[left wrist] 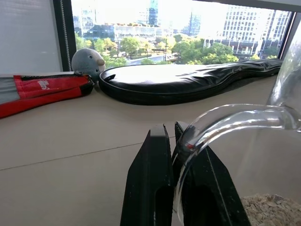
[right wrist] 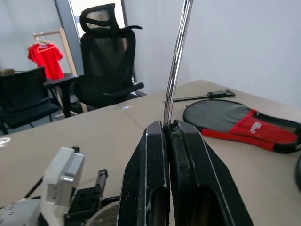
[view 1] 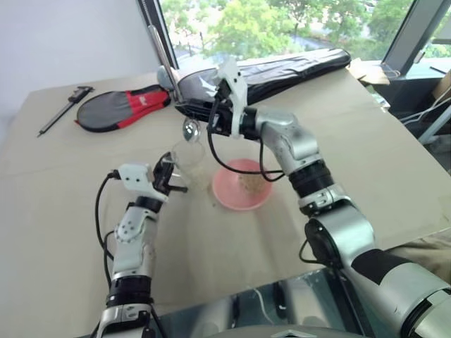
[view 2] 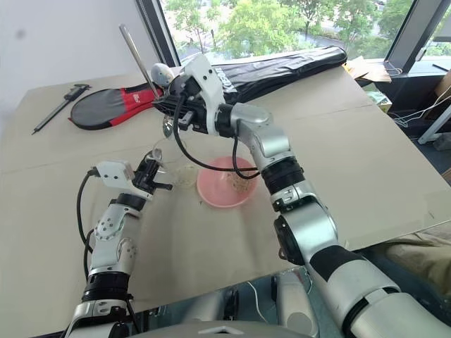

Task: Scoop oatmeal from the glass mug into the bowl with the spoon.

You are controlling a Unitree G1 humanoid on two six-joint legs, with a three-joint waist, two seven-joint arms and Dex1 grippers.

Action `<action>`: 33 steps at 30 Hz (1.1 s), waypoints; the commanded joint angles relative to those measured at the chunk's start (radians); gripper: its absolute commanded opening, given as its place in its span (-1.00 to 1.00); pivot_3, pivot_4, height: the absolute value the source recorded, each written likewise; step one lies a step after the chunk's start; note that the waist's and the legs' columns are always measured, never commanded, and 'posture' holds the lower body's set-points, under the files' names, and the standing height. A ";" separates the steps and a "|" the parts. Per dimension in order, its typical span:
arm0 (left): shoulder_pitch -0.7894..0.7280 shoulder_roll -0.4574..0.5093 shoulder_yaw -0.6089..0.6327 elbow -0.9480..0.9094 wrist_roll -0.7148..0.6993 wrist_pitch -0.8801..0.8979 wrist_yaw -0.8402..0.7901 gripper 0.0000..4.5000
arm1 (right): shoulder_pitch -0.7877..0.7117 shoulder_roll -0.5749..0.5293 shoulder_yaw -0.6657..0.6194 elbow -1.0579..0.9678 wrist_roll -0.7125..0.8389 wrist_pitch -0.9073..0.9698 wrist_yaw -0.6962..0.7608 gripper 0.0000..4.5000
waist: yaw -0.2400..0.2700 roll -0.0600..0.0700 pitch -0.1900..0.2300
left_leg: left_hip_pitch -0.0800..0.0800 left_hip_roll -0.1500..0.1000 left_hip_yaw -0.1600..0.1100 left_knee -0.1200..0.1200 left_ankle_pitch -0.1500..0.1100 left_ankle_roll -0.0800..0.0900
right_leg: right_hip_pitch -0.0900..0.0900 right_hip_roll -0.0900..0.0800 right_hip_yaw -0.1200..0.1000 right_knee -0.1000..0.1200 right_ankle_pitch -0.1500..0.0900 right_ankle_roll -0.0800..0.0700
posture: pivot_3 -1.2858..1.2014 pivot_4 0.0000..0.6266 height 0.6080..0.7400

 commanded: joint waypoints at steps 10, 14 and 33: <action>0.049 0.014 0.009 0.049 0.035 0.043 0.009 -1.00 | 0.125 0.010 0.109 -0.107 -0.054 -0.139 -0.017 -0.96 | 0.000 0.000 0.000 | 0.000 0.000 0.000 0.000 0.000 0.000 | 0.000 0.000 0.000 0.000 0.000 0.000 | 0.03 -0.52 1.00; 0.053 0.016 0.010 0.047 0.035 0.042 0.007 -1.00 | 0.137 0.011 0.121 -0.098 -0.063 -0.180 -0.021 -0.96 | 0.000 0.000 0.000 | 0.001 0.000 0.000 0.000 0.000 0.000 | 0.000 0.001 0.000 0.000 0.000 0.000 | 0.03 -0.52 1.00; 0.047 0.013 0.011 0.050 0.031 0.047 0.009 -1.00 | 0.146 -0.012 0.154 -0.066 -0.097 -0.226 -0.024 -0.10 | 0.000 0.000 0.000 | 0.001 0.000 0.000 0.000 0.000 0.000 | 0.001 0.001 0.000 0.000 0.000 0.000 | 0.03 -0.52 1.00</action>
